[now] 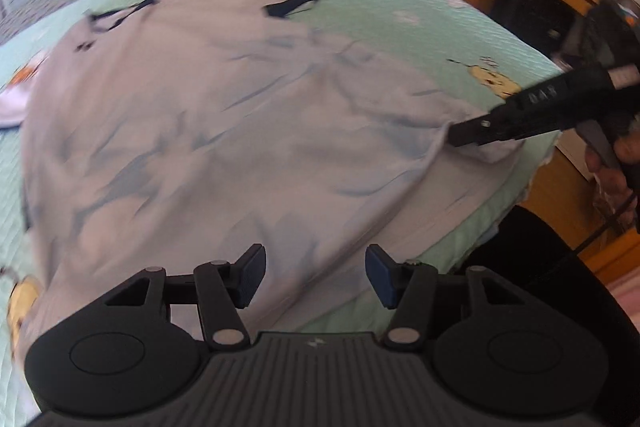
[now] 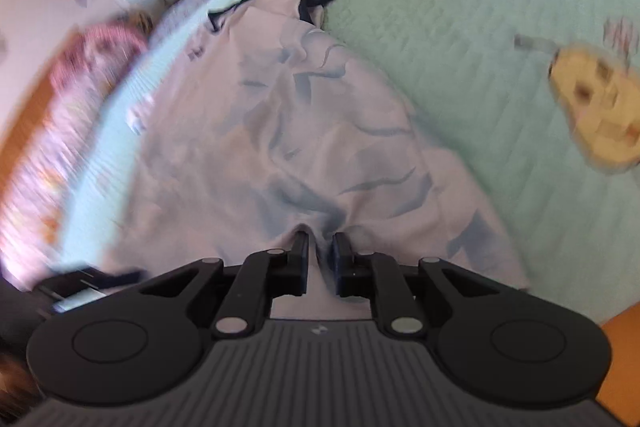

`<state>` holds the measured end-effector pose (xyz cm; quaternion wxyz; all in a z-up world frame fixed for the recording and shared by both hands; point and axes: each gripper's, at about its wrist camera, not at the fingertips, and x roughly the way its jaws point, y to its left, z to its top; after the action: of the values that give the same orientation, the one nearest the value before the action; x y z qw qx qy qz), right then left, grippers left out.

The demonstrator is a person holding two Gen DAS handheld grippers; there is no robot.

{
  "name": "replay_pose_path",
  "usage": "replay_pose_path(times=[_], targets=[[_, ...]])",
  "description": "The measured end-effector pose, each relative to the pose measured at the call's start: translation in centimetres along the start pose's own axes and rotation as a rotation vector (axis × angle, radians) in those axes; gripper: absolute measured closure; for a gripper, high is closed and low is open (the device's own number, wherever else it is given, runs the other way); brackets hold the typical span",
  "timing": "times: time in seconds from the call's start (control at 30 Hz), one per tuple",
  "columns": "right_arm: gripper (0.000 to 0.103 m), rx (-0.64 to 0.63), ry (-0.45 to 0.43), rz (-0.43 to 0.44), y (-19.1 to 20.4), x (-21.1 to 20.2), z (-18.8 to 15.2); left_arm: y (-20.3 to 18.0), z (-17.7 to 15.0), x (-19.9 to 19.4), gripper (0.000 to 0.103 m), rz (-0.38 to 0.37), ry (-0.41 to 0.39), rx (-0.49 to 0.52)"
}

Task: Fold clothes
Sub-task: 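Smooth the shirt body with the left gripper while the right gripper pinches the hem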

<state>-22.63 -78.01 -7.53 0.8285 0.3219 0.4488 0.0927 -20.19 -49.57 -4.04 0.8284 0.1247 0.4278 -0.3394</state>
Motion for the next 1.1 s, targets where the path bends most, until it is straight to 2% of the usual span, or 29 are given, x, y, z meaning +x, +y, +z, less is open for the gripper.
replay_pose_path(times=[0.07,0.13,0.2,0.23,0.33,0.47,0.6,0.7,0.83,0.9,0.93,0.97,1.03,1.1], targets=[[0.088,0.102,0.014,0.051,-1.3,0.2,0.5,0.4,0.7,1.3,0.045,-0.012,0.013,-0.025],[0.088,0.165,0.0,0.047,-2.4,0.3,0.9,0.8,1.5,2.7,0.049,-0.025,0.027,-0.05],[0.088,0.154,-0.027,0.021,-2.6,-0.1,1.0,1.4,2.1,3.8,0.049,-0.043,0.039,-0.092],[0.088,0.142,-0.043,0.004,-2.6,-0.3,1.0,2.2,2.3,3.9,0.053,-0.066,0.041,-0.154],[0.087,-0.036,-0.12,-0.108,-0.9,-1.8,0.2,4.6,2.7,4.1,0.053,-0.13,0.048,-0.325],[0.086,-0.338,-0.201,-0.232,2.0,-2.8,-2.0,5.8,3.0,4.7,0.053,-0.144,0.052,-0.395],[0.076,-0.584,-0.142,-0.298,3.9,-2.5,-4.2,6.5,3.0,5.0,0.052,-0.159,0.05,-0.43],[0.068,-0.655,-0.11,-0.302,4.4,-2.2,-5.2,6.8,2.9,5.0,0.052,-0.165,0.051,-0.44],[0.068,-0.746,-0.075,-0.324,5.3,-1.0,-6.2,7.0,2.9,5.1,0.051,-0.17,0.052,-0.452],[0.068,-0.781,-0.091,-0.374,5.6,-0.3,-6.5,7.0,2.8,5.0,0.051,-0.171,0.051,-0.448],[0.069,-0.787,-0.106,-0.399,5.8,0.1,-6.6,7.0,2.8,5.0,0.051,-0.17,0.051,-0.446],[0.076,-0.778,-0.113,-0.409,5.7,0.5,-6.3,7.0,2.8,5.0,0.051,-0.17,0.053,-0.443],[0.102,-0.737,-0.123,-0.378,5.4,0.2,-5.7,6.8,2.5,4.5,0.051,-0.168,0.063,-0.423],[0.102,-0.675,-0.157,-0.343,4.9,-1.2,-5.2,6.7,2.0,3.7,0.051,-0.166,0.075,-0.389]])
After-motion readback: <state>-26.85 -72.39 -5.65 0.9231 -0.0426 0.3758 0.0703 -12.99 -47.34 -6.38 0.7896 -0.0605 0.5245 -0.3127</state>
